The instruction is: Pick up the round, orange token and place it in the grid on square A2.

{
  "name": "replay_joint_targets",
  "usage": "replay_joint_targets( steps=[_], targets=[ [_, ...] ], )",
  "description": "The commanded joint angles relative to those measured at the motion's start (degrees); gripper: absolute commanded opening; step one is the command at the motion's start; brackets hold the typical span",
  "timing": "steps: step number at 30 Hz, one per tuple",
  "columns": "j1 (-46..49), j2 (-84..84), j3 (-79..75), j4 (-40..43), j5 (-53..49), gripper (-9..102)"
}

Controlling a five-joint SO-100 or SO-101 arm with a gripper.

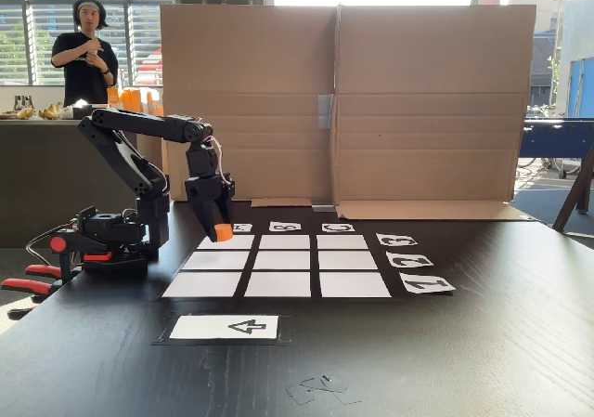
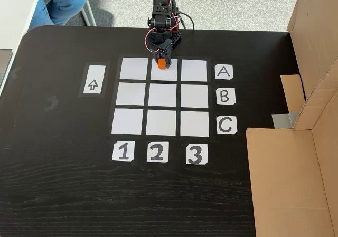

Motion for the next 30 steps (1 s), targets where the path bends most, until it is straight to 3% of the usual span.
replay_joint_targets(
  steps=[1,16,30],
  targets=[
    [-1.0,-0.6,1.8,-1.8,-0.6,-1],
    [-0.3,-3.1,7.3,-5.1,-8.8,0],
    [3.2,-2.6,9.1,-6.9,-8.7,24]
  ],
)
